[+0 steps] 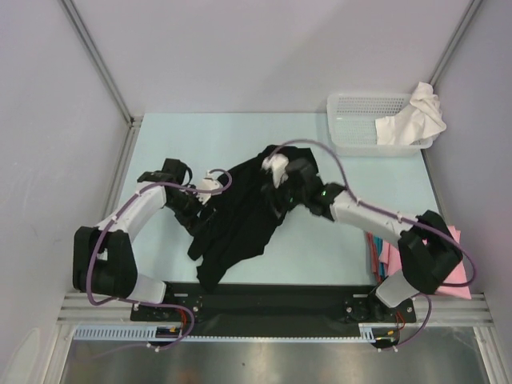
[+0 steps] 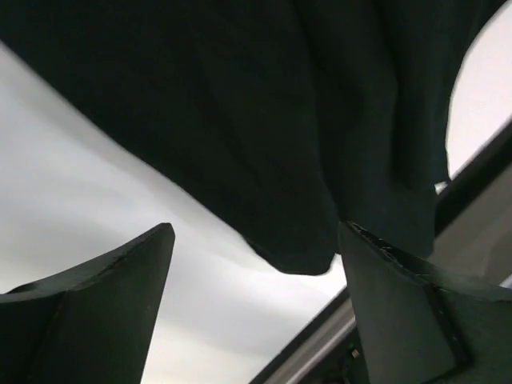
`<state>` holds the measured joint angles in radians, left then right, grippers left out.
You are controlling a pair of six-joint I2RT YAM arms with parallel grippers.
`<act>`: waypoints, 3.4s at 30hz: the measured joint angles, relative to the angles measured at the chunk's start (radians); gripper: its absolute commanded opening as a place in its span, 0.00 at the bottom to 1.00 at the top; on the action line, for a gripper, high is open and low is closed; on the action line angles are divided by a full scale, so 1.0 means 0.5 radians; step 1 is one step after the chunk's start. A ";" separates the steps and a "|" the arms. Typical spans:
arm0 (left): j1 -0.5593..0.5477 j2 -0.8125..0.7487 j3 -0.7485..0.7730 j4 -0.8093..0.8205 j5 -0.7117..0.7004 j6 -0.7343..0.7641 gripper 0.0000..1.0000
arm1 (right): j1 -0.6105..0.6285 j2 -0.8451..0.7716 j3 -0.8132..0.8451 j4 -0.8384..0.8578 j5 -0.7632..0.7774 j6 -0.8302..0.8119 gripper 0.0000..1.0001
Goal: Fold and stack the t-shirts
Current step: Move the tshirt to the center of the board, then flatten the tshirt out
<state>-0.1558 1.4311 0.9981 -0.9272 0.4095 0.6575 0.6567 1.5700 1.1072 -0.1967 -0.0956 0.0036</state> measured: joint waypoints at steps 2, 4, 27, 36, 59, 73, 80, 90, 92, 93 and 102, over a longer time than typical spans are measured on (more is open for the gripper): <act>-0.002 0.002 -0.073 -0.005 0.027 0.015 0.94 | 0.225 -0.105 -0.204 0.039 -0.140 -0.133 0.61; -0.017 0.021 -0.130 0.026 0.018 0.008 0.92 | 0.392 -0.182 -0.397 0.087 -0.245 -0.226 0.62; 0.186 0.634 0.330 0.897 -0.948 -0.165 0.01 | 0.163 0.298 -0.240 0.153 0.192 -0.144 0.00; 0.199 0.945 0.787 1.105 -1.061 -0.143 0.75 | 0.050 0.150 -0.333 0.085 0.283 -0.074 0.02; -0.235 -0.369 -0.792 0.443 -0.560 0.351 0.90 | 0.111 0.245 -0.396 0.121 -0.071 0.956 0.35; -0.124 -0.392 -0.829 0.885 -0.880 0.188 0.00 | -0.064 -0.046 -0.381 0.156 -0.047 1.045 0.00; 0.199 -0.647 -0.003 0.492 -0.955 0.002 0.00 | -0.137 -0.684 0.021 -0.156 0.244 0.780 0.00; 0.245 -1.037 1.421 -0.040 -1.170 -0.088 0.00 | -0.134 -1.526 0.673 -0.293 0.526 0.483 0.00; 0.246 -1.071 1.642 -0.118 -1.237 -0.091 0.00 | -0.134 -1.604 0.783 -0.292 0.525 0.471 0.00; 0.246 -1.077 1.714 -0.133 -1.257 -0.091 0.00 | -0.130 -1.623 0.829 -0.293 0.517 0.468 0.00; 0.246 -0.900 1.950 -0.071 -1.438 0.027 0.00 | -0.125 -1.376 1.065 -0.335 0.529 0.343 0.00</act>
<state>-0.0330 0.9813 1.9732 -0.9627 -0.3096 0.6708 0.5941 0.8818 1.6398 -0.3641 0.1688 0.1753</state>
